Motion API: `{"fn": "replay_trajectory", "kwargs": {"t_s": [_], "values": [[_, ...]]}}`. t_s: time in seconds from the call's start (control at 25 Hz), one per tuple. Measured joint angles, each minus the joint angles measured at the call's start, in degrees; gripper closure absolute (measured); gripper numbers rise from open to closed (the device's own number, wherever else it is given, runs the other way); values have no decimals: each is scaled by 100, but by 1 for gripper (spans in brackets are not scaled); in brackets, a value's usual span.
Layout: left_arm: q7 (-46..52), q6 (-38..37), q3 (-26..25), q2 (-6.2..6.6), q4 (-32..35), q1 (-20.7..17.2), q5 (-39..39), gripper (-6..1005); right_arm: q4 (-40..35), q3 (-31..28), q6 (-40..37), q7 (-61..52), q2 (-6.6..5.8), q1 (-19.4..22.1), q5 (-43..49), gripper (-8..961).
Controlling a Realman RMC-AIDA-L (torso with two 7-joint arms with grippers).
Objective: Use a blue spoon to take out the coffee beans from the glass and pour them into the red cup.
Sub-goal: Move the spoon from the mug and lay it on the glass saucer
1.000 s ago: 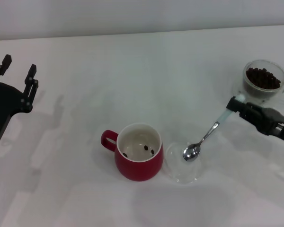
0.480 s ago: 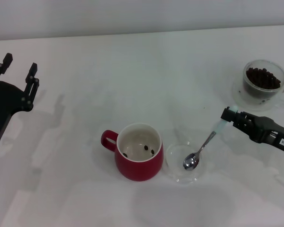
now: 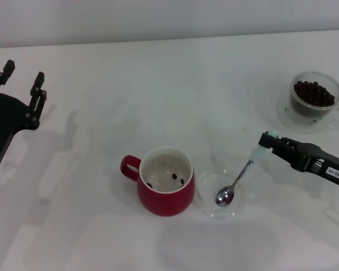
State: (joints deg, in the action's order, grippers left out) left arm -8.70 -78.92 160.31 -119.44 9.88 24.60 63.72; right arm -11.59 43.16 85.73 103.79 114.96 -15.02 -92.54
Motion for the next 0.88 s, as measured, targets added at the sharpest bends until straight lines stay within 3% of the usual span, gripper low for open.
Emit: {"fn": "replay_trajectory", "kwargs": {"t_s": [0.88], "values": [[-7,44,13,-4,13,7,0,495,127,173,-281,-254,2,-169,20,806]]}}
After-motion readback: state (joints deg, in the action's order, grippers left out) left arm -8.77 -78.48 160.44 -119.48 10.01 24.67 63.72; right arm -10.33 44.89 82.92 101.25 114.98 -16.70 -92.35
